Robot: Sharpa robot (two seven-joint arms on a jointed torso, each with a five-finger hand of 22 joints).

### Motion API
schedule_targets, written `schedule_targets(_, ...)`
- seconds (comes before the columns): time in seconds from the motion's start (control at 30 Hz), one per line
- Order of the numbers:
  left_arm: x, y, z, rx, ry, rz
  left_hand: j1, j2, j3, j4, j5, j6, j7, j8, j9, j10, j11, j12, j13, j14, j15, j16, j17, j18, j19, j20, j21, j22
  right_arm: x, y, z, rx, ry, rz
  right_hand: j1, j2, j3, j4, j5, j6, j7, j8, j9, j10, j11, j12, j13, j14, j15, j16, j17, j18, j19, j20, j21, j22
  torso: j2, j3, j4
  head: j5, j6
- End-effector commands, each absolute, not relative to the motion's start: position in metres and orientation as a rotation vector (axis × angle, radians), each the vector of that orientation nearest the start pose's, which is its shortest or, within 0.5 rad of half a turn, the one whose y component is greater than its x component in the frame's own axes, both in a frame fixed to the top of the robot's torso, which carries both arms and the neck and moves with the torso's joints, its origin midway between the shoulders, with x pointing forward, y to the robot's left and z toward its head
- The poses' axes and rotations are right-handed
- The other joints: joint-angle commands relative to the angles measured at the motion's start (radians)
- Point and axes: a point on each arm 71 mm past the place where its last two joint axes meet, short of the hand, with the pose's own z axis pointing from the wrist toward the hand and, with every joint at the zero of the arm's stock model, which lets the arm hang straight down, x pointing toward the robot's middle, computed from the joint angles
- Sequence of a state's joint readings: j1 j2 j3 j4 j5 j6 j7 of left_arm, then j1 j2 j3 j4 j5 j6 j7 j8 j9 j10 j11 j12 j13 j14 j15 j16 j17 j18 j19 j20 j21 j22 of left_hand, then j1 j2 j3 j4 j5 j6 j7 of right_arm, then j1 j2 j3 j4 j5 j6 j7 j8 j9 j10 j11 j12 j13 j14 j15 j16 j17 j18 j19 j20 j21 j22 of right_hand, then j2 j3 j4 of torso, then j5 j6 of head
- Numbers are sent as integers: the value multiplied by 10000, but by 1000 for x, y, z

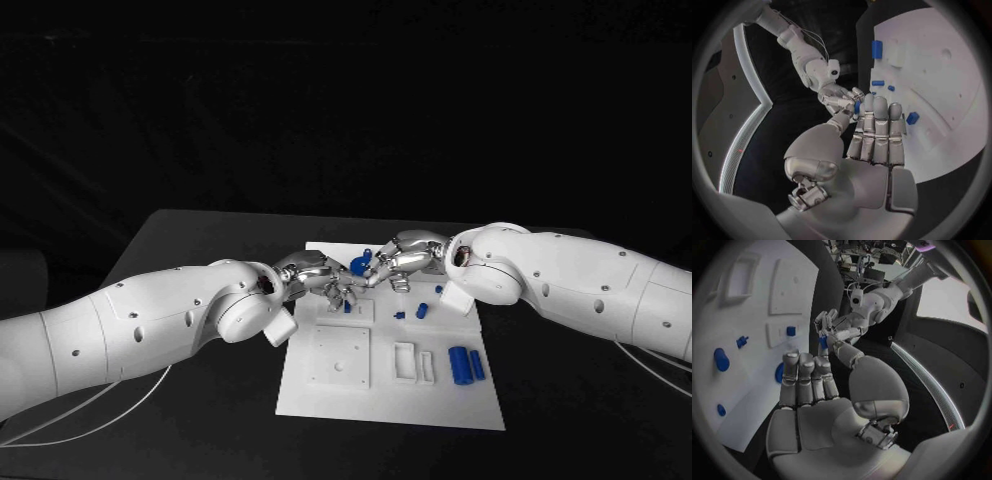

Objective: Assemble the parts on the task board

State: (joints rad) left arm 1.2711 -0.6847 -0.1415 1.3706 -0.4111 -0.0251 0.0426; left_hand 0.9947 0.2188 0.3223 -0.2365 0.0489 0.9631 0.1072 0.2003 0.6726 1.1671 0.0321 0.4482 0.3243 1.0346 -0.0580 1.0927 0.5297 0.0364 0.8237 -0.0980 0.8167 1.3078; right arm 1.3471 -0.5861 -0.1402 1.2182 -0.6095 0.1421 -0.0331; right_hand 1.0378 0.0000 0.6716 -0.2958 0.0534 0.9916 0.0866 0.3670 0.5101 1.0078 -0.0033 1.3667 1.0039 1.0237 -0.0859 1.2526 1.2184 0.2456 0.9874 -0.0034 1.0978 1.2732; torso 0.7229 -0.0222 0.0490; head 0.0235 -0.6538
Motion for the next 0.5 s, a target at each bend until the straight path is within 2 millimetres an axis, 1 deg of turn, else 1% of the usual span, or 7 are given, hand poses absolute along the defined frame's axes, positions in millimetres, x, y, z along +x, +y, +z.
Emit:
schedule_targets(0.03,502,149,-200,-6471,20032,-14217,-12,138,-11,-83,3,50,8,54,0,89,-11,-68,-17,-48,-34,-51,14,-37,-66,-570,-69,145,531,-139,-188,3180,21969,11649,29,79,1,39,-45,67,170,39,33,-80,-6,24,-15,-67,-11,33,-15,162,-48,-26,64,-10,-2,2,-3,1,-2)
schedule_targets(0.3,502,149,-200,-6469,20040,-14217,-81,242,-20,-211,2,52,11,69,-5,99,-2,-155,-33,-60,-28,-62,22,-47,-69,-572,-91,151,531,-138,-188,3176,22007,11718,25,87,5,40,-46,57,176,34,40,-90,1,19,-21,-78,-6,31,-22,162,-55,-22,63,-14,2,5,0,-3,-8)
schedule_targets(0.4,502,150,-200,-6492,20029,-14179,-84,257,-9,-235,2,61,15,77,-4,103,-1,-169,-34,-60,-28,-63,24,-47,-67,-573,-94,152,532,-140,-187,3464,21886,11846,19,78,6,39,-46,42,182,26,44,-101,7,12,-27,-90,-1,26,-29,162,-65,-17,60,-18,0,7,1,4,-11)
schedule_targets(0.43,502,150,-200,-6494,20022,-14172,-82,260,-1,-247,2,65,17,81,-3,107,-1,-175,-34,-59,-28,-63,25,-47,-65,-574,-95,153,532,-140,-187,3487,21892,11902,11,50,13,46,-45,-11,201,-3,42,-128,22,-22,-50,-117,8,0,-50,162,-82,-9,50,-26,-1,6,1,3,-15)
schedule_targets(0.5,502,150,-200,-6481,20024,-14167,-72,264,36,-270,3,73,24,88,-2,113,0,-191,-35,-57,-30,-63,28,-46,-60,-577,-98,154,533,-141,-187,3714,21749,11936,-17,16,60,65,-33,-268,300,-163,-7,-184,111,-124,-130,-173,43,-73,-119,162,-121,22,18,-56,1,6,2,3,-17)
